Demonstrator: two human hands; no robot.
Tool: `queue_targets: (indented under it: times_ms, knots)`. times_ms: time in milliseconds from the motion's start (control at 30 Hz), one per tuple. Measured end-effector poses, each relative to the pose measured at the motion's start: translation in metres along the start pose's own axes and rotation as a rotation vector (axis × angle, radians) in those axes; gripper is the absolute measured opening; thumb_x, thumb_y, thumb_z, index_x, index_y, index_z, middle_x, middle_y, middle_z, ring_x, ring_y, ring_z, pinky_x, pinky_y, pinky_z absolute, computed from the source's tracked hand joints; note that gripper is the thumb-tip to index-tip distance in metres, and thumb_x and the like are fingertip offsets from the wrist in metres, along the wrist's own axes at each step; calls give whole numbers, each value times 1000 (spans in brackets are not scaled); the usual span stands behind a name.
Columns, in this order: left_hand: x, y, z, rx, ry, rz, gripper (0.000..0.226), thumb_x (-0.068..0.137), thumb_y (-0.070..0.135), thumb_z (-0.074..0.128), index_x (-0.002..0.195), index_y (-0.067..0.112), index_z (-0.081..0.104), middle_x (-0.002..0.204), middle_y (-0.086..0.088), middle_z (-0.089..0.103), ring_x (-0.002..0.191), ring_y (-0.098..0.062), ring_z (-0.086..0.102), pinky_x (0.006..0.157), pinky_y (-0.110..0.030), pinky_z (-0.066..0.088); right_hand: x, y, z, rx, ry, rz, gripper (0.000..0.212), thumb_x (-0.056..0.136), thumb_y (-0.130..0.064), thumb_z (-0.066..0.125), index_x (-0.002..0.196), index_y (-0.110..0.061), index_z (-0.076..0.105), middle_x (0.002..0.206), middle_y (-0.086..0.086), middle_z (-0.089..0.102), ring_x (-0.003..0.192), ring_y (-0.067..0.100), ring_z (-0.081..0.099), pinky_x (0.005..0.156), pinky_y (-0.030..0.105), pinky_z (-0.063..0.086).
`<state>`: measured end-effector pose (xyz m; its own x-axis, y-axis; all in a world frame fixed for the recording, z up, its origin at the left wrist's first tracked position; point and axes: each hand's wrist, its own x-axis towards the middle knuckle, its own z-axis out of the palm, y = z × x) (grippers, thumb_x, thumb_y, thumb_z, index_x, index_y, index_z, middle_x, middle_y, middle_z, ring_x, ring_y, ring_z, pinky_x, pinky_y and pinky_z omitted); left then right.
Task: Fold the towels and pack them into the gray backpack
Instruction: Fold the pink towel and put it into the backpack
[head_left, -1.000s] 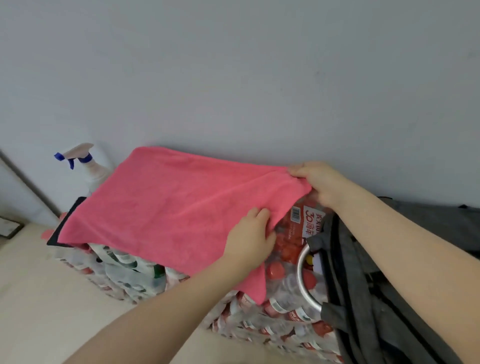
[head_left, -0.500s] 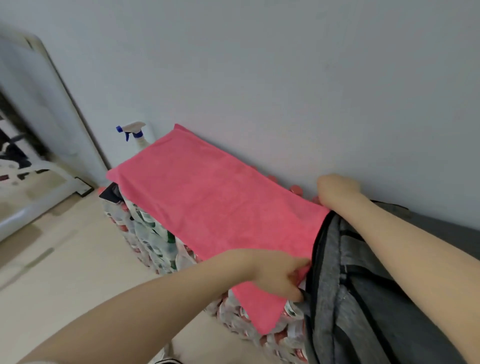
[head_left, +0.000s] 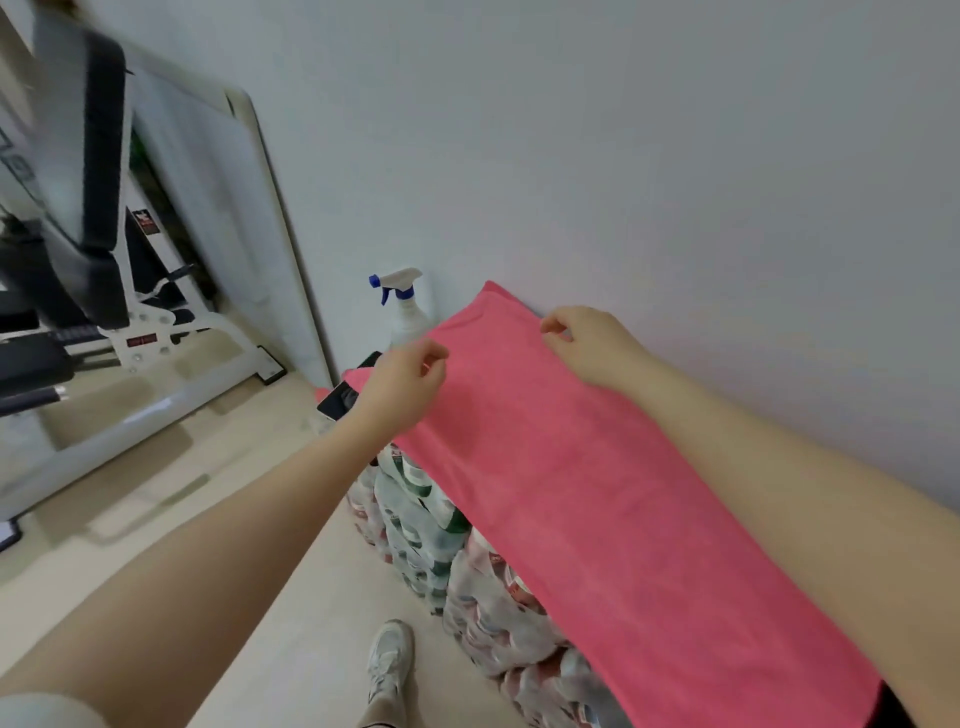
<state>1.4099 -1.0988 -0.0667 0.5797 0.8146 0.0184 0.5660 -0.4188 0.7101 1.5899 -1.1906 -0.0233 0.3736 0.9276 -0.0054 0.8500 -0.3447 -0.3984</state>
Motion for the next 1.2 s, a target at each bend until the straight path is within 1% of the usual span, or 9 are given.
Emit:
queue_targets:
  times_ms: [100,333,467,633,800,867,967,1100,1200]
  knots:
    - [44,-35,-16,30,-24,-88,33,96,16,37,123,12,54,125,-4,57,113,-20,53,86,-22,33,50,-10,17,-11,-21,19,31,96,-11,39,121,-6,57,126,13,59,111,29,56,94,27,36]
    - [109,-86,-17,97,-572,-300,50,96,47,33,126,13,53,131,-4,51,121,-22,46,100,-30,33,155,-44,61,-119,-265,-58,31,97,-16,37,117,-10,60,125,7,60,118,24,52,98,31,38]
    - [131,-114,-16,-25,-750,-480,76,62,84,48,107,24,67,113,-1,65,102,-21,61,96,-40,47,180,-61,78,-203,-430,-89,29,95,-14,41,116,-14,61,123,4,61,114,22,54,97,33,41]
    - [149,-132,-36,-427,-964,-498,18,87,31,61,88,13,62,87,-3,65,70,-13,63,64,-26,52,198,-73,83,-149,-696,-90,39,91,0,41,125,-14,56,129,3,57,121,18,51,102,27,37]
    - [155,-120,-60,-660,-725,-280,5,85,14,63,84,15,59,88,-6,62,83,-20,58,84,-34,46,210,-83,75,-19,-887,-39,74,76,11,34,136,-31,40,122,1,56,113,19,53,96,32,43]
    - [154,-114,-68,-666,-710,-226,6,84,14,64,83,16,59,84,-6,63,79,-22,58,80,-35,48,212,-80,70,-154,-843,-92,46,79,0,48,104,-37,57,98,-6,61,100,19,55,88,34,44]
    - [151,-105,-78,-644,-742,-163,10,79,23,68,81,19,59,81,-5,64,70,-19,58,69,-31,48,204,-72,51,-474,-529,-154,23,83,-21,56,63,-24,44,74,-7,52,93,21,46,79,30,26]
    - [151,-95,-91,-608,-714,-135,19,91,28,55,74,23,57,69,6,59,57,-7,51,52,-16,41,186,-42,25,-703,-325,-119,15,86,-14,49,91,-18,61,105,7,63,105,27,55,75,32,40]
    - [154,-90,-102,-615,-692,-119,18,93,24,52,76,23,59,73,5,60,63,-11,53,56,-17,44,178,-31,13,-804,-179,-63,21,90,-12,43,106,-15,57,112,7,59,107,26,57,71,32,41]
